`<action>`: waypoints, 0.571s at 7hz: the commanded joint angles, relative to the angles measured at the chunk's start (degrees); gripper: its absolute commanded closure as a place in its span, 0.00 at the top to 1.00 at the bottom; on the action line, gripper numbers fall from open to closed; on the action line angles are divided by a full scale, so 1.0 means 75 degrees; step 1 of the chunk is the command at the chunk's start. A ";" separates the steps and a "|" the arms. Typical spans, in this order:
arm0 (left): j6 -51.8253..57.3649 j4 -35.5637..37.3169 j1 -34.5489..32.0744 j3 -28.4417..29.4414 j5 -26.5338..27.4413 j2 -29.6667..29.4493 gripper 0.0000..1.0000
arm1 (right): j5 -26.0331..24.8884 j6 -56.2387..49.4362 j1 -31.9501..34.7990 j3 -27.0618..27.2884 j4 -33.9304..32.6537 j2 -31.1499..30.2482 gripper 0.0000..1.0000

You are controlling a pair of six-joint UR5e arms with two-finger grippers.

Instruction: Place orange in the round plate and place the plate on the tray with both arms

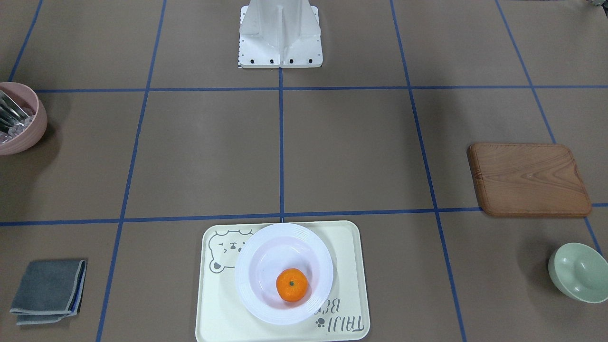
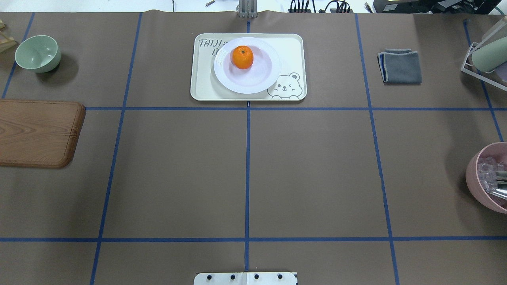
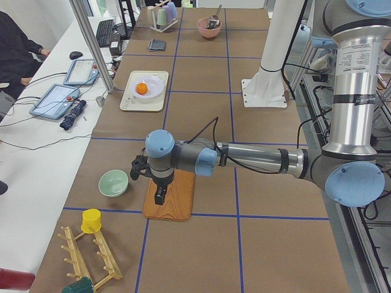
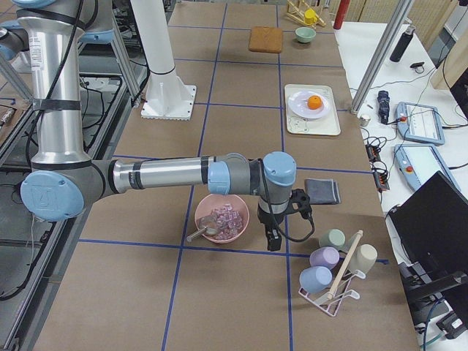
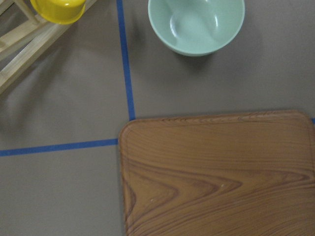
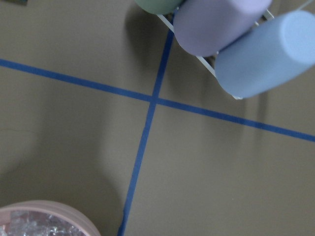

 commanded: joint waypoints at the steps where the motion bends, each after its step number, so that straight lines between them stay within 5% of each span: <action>1: 0.0213 0.0063 -0.0160 0.0006 -0.0039 0.0384 0.98 | 0.0252 -0.0308 0.0664 0.0053 -0.0840 -0.0217 1.00; 4: 0.0190 0.0133 -0.0324 -0.0005 -0.0038 0.0432 0.98 | 0.0017 -0.0155 0.0642 0.0230 -0.0690 -0.0628 1.00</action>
